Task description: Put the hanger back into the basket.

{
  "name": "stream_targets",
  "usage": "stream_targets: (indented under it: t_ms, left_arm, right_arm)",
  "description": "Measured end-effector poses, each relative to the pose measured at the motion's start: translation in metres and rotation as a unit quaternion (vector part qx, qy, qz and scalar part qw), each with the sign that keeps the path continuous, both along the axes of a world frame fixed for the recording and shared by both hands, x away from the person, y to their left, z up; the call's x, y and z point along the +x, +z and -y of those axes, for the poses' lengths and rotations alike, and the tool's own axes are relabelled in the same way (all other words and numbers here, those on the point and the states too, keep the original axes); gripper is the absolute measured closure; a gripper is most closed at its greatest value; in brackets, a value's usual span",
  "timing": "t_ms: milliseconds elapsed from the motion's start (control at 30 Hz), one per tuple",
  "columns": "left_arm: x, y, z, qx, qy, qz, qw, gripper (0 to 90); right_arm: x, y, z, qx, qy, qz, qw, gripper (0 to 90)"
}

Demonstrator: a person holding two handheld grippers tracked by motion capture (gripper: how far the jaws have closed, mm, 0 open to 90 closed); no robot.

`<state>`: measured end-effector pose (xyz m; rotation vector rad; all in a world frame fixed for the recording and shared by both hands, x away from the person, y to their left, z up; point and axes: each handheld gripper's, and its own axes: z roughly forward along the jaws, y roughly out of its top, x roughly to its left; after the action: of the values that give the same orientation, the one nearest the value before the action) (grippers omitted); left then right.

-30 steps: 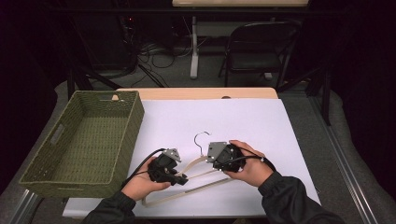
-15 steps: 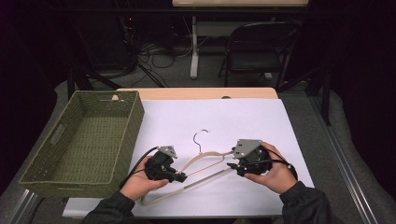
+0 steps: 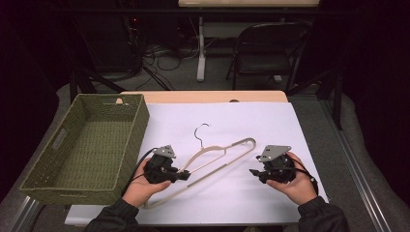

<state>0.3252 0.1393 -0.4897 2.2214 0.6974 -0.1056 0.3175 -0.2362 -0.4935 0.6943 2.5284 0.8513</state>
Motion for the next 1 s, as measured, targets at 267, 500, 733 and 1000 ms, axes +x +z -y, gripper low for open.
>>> stream_targets:
  t_ms: [267, 500, 733, 1000]
  left_arm:
    - [-0.011, 0.023, -0.012, -0.018, 0.031, 0.019, 0.9992, 87.2]
    - [-0.025, 0.052, -0.030, -0.017, 0.046, 0.046, 0.9977, 87.2]
    - [-0.031, 0.083, -0.063, -0.017, 0.068, 0.077, 0.9946, 87.2]
    - [-0.027, 0.113, -0.115, -0.014, 0.116, 0.104, 0.9876, 87.3]
  right_arm:
    - [0.003, -0.014, 0.014, 0.023, -0.035, -0.009, 0.9991, 45.8]
    - [0.002, -0.017, 0.018, 0.031, -0.049, -0.021, 0.9981, 44.7]
    - [0.004, -0.021, 0.021, 0.043, -0.062, -0.040, 0.9963, 43.8]
    - [0.006, -0.024, 0.028, 0.056, -0.072, -0.041, 0.9950, 42.2]
